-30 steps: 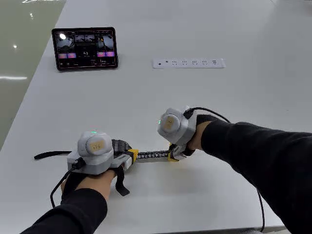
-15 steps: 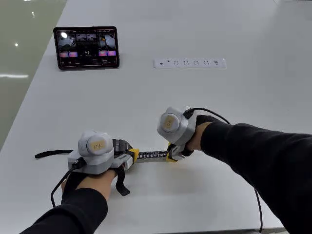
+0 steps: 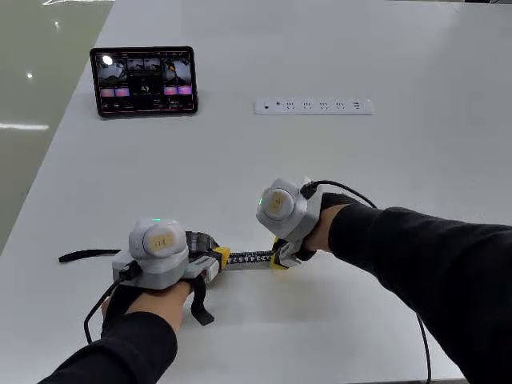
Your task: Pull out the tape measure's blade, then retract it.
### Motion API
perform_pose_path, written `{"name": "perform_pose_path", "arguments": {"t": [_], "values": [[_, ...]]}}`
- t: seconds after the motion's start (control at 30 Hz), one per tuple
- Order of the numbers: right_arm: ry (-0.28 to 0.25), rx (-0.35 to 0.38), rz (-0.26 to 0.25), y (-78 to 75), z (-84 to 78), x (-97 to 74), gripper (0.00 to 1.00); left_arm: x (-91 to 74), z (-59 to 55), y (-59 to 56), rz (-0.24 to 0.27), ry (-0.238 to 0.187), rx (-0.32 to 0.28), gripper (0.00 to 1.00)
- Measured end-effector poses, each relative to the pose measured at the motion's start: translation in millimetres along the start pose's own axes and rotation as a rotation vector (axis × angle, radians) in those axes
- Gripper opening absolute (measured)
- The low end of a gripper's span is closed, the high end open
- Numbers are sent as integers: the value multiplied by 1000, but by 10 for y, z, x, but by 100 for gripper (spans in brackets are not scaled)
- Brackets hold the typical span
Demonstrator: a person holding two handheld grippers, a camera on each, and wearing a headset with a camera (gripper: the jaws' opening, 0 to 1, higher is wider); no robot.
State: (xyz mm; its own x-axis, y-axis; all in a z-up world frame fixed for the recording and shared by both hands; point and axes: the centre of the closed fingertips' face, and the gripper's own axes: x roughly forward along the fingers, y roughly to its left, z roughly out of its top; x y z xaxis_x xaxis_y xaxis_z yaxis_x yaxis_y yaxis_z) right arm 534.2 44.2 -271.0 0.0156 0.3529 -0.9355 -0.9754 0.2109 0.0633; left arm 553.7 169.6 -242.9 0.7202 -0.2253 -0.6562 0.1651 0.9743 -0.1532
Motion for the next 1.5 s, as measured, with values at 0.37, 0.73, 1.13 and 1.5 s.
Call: {"name": "perform_pose_path", "arguments": {"t": [0.37,0.73,1.13,1.5], "values": [[-5,-3,0,18,45,19,9,-1,-5,-1,2,-3,-2,62],[-34,2,10,35,116,44,10,-13,5,29,-14,-16,-50,62],[-74,-13,14,82,240,86,10,-13,8,21,-29,-15,-54,62],[-83,-18,16,99,307,111,10,-14,7,21,-33,-11,-56,62]]}}
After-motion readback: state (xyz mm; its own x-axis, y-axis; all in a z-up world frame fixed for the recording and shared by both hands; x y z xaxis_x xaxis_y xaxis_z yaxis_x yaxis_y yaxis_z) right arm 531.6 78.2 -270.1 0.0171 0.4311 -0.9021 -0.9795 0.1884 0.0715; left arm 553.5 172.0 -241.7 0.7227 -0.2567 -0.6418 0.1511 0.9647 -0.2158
